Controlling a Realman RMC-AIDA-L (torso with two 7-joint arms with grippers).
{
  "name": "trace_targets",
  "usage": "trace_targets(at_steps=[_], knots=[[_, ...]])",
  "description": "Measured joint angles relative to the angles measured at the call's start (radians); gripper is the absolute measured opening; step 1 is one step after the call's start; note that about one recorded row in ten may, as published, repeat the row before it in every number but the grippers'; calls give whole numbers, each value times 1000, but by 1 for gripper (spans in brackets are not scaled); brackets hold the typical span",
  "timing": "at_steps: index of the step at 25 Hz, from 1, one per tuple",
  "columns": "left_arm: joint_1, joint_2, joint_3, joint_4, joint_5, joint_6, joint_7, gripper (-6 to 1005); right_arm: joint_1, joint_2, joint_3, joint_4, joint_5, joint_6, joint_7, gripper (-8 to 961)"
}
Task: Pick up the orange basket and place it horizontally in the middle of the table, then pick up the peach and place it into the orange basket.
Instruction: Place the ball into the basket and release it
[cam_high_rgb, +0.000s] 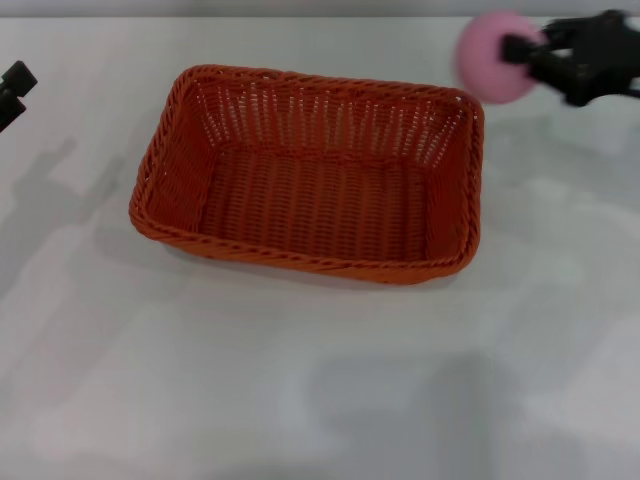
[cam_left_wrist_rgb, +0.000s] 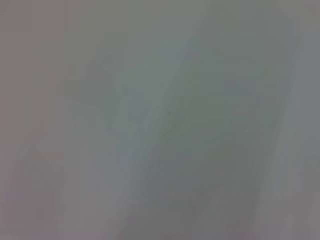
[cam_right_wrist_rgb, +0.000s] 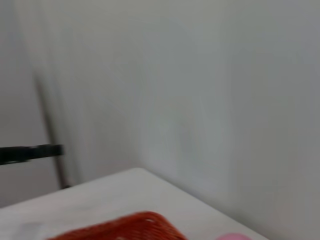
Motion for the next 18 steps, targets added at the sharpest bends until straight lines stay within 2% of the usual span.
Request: trace_targets(at_steps=[2, 11, 18], knots=[[0, 0, 0, 0, -2, 0, 0, 757, 33, 2, -43, 67, 27, 1, -52, 150], [-6, -3, 0, 5, -3, 0, -1, 758, 95, 7, -167, 189, 36, -43, -136, 112], [-10, -3, 0, 13, -3, 0, 0, 756, 105, 13, -300, 227, 91, -200, -149, 207]])
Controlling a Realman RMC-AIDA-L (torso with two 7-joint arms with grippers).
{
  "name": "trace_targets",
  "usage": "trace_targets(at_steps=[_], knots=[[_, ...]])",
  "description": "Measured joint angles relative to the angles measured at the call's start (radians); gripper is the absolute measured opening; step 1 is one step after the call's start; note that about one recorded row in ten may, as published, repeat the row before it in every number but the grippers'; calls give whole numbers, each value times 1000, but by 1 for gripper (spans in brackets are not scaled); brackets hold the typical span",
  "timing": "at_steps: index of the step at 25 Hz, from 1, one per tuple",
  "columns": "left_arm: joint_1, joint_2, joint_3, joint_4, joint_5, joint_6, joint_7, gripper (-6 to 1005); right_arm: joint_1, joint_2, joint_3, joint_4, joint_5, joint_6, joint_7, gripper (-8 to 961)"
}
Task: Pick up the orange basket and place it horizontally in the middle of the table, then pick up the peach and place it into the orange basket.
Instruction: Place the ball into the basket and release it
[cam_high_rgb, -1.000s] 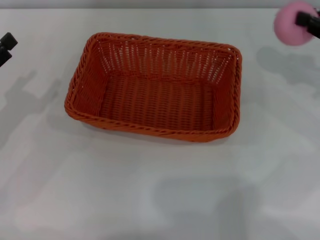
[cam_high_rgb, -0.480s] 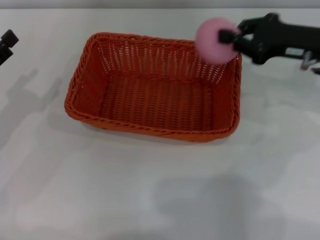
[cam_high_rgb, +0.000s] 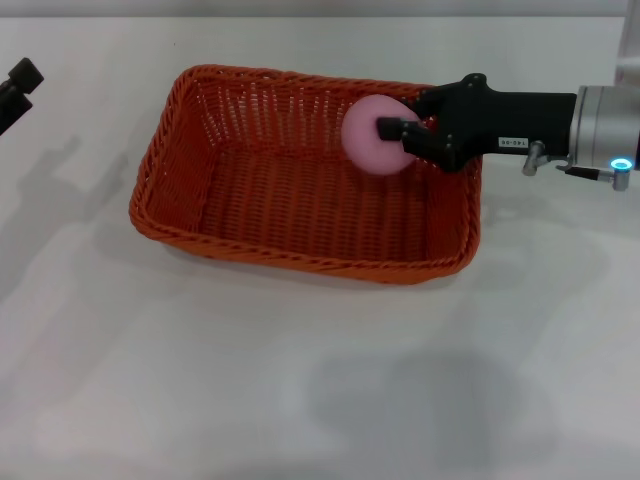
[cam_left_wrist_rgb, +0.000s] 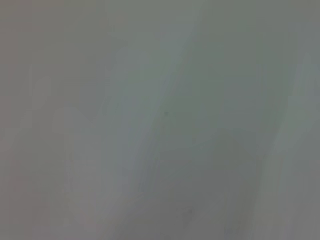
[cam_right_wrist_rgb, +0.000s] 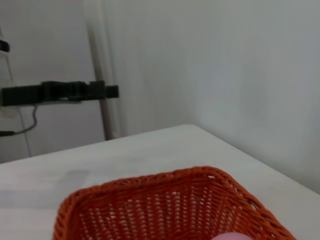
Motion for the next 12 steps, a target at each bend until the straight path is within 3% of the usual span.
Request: trace_targets(at_steps=[12], knots=[[-1, 1, 0, 10, -12, -4, 2, 758, -15, -7, -37, 3, 51, -36, 2, 417]])
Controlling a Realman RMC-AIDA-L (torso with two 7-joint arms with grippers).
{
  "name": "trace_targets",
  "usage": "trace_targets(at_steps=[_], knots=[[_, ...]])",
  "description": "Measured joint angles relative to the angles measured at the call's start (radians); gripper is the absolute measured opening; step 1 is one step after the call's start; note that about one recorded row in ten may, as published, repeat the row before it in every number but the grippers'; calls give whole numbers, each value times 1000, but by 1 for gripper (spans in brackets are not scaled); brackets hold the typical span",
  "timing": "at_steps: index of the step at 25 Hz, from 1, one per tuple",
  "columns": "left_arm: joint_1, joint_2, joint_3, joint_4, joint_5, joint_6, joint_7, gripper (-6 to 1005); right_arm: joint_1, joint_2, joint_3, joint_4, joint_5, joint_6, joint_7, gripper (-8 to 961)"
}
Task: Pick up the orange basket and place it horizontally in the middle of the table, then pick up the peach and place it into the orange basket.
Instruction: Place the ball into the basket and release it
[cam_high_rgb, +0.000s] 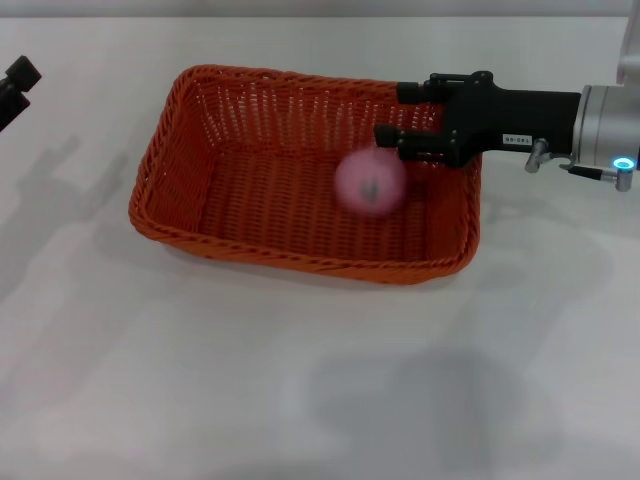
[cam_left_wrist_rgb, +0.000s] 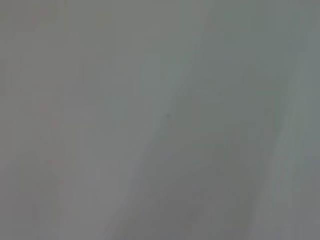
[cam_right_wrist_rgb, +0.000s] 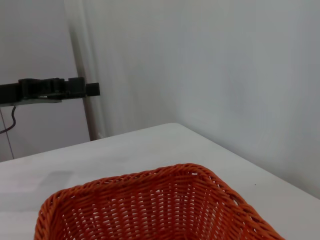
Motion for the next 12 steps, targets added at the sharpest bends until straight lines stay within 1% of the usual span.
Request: trace_targets(at_steps=[3, 5, 7, 11, 12], knots=[[0, 0, 0, 0, 0, -5, 1, 757, -3, -2, 7, -2, 4, -1, 0, 475], [0, 0, 0, 0, 0, -6, 1, 757, -11, -6, 12, -11, 20, -2, 1, 719], [0, 1, 0, 0, 0, -6, 2, 757, -29, -9, 29, -30, 42, -1, 2, 771], [0, 2, 0, 0, 0, -6, 8, 758, -81, -12, 118, -96, 56, 6, 18, 876], [1, 2, 0, 0, 0, -6, 12, 758, -97, -13, 142, -114, 56, 9, 25, 876]])
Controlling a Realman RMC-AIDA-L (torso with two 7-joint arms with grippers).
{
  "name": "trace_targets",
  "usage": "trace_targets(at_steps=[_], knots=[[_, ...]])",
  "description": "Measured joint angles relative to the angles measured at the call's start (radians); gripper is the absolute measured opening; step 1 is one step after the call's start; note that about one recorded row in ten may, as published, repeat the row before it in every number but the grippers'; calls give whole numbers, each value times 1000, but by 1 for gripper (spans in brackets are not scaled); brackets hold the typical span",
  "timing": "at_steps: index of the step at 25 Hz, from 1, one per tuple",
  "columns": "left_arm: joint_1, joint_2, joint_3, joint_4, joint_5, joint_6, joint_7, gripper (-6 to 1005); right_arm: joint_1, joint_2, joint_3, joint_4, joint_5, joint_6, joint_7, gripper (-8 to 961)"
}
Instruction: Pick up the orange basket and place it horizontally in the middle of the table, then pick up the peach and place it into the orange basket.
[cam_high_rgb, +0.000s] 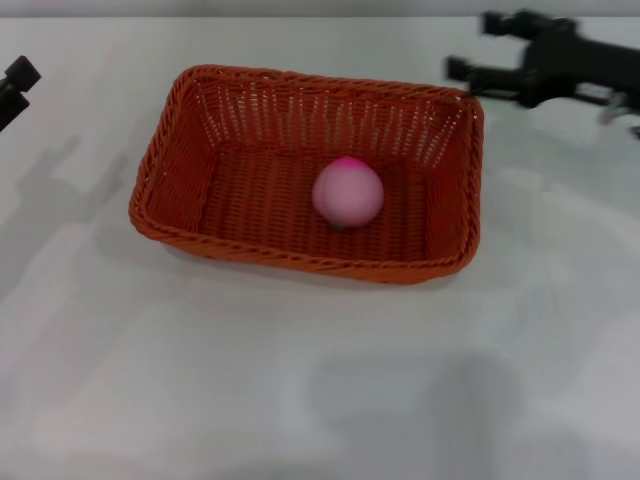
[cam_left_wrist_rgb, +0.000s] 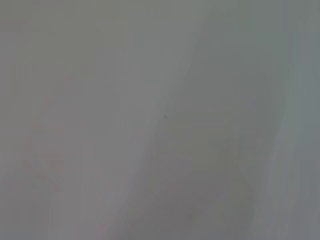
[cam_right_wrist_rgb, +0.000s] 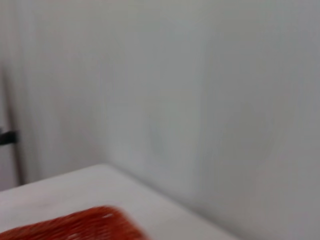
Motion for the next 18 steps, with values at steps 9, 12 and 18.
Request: trace_targets(at_steps=[9, 12, 18], knots=[[-1, 1, -8, -9, -13, 6, 32, 758, -103, -11, 233, -31, 3, 5, -39, 876], [-1, 1, -8, -4, -40, 8, 70, 757, -117, -7, 309, 17, 7, 5, -118, 876], [6, 1, -9, 1, -78, 9, 132, 757, -123, -6, 433, 135, 7, 3, -245, 876]])
